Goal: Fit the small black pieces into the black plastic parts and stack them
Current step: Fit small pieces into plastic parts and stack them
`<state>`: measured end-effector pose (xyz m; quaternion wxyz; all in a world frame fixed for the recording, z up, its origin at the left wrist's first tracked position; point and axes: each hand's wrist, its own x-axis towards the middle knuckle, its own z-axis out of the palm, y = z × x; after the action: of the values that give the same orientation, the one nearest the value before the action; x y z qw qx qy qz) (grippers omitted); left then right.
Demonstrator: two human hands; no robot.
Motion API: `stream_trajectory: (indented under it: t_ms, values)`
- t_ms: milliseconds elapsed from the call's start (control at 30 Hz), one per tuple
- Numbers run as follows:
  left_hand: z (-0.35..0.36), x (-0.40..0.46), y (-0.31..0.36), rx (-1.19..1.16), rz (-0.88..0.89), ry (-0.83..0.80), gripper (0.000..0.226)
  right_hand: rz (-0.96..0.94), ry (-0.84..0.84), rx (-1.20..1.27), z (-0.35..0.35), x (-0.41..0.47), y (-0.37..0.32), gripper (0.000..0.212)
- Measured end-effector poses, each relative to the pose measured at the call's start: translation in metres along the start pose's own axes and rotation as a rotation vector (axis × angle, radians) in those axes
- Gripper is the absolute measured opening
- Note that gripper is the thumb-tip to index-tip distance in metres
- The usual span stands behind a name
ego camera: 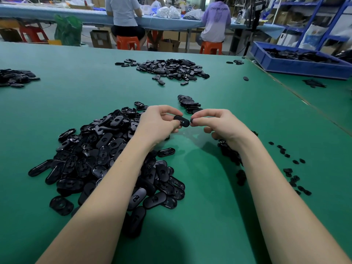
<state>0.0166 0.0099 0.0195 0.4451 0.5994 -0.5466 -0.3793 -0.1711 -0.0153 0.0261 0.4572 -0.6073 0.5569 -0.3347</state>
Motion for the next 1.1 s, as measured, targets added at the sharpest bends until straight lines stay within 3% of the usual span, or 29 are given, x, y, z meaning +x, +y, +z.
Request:
stream_trajectory:
  t_ms: [200, 400, 633, 1100]
  values:
    - [0.0007, 0.0042, -0.0006, 0.011, -0.045, 0.049, 0.013, 0.037, -0.017, 0.029, 0.0031, 0.0013, 0.0014, 0.007]
    - [0.0025, 0.0030, -0.0032, -0.142, -0.037, -0.043, 0.034, 0.032, -0.061, 0.070, 0.0047, 0.0016, 0.0007, 0.015]
    - [0.0010, 0.0026, -0.0015, -0.092, -0.031, 0.003, 0.011, 0.077, -0.053, 0.135, 0.0046, -0.0005, -0.0005, 0.010]
    - [0.0011, 0.0033, 0.0004, -0.192, -0.021, -0.070, 0.019, 0.014, 0.040, 0.062, 0.0038, -0.0023, -0.0035, 0.008]
